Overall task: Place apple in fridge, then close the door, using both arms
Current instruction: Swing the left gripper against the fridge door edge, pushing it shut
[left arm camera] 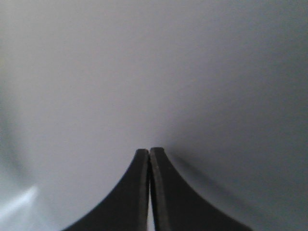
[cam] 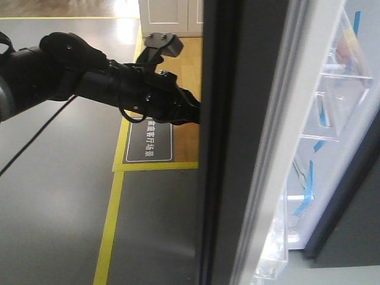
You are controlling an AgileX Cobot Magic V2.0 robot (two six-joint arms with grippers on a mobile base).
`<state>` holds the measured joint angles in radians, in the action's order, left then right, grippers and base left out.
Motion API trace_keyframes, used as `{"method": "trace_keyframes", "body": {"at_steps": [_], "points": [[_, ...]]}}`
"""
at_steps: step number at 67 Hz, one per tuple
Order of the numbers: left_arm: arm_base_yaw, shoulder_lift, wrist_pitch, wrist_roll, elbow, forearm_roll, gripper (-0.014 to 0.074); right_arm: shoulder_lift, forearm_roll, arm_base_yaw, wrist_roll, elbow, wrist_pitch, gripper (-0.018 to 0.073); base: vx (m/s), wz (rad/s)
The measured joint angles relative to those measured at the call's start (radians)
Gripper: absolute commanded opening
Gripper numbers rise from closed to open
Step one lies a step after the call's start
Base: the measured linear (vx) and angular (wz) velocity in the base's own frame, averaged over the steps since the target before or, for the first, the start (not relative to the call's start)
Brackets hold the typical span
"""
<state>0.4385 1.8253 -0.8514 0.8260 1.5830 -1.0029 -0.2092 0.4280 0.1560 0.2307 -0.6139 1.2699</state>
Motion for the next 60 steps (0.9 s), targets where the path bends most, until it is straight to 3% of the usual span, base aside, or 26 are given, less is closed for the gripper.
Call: {"method": "trace_keyframes", "body": {"at_steps": [22, 41, 53, 60], "points": [[0.103, 0.000, 0.107, 0.099, 0.000, -0.083, -0.0006, 0.000, 0.000, 0.000, 0.000, 0.000, 0.000, 0.0517, 0.00, 0.00], [0.191, 0.000, 0.130, 0.183, 0.000, -0.163, -0.0006, 0.000, 0.000, 0.000, 0.000, 0.000, 0.000, 0.0517, 0.00, 0.00], [0.197, 0.000, 0.116, 0.188, 0.000, -0.156, -0.0006, 0.000, 0.000, 0.000, 0.000, 0.000, 0.000, 0.0517, 0.00, 0.00], [0.197, -0.013, 0.115, 0.131, 0.000, -0.069, -0.0006, 0.000, 0.000, 0.000, 0.000, 0.000, 0.000, 0.0517, 0.00, 0.00]]}}
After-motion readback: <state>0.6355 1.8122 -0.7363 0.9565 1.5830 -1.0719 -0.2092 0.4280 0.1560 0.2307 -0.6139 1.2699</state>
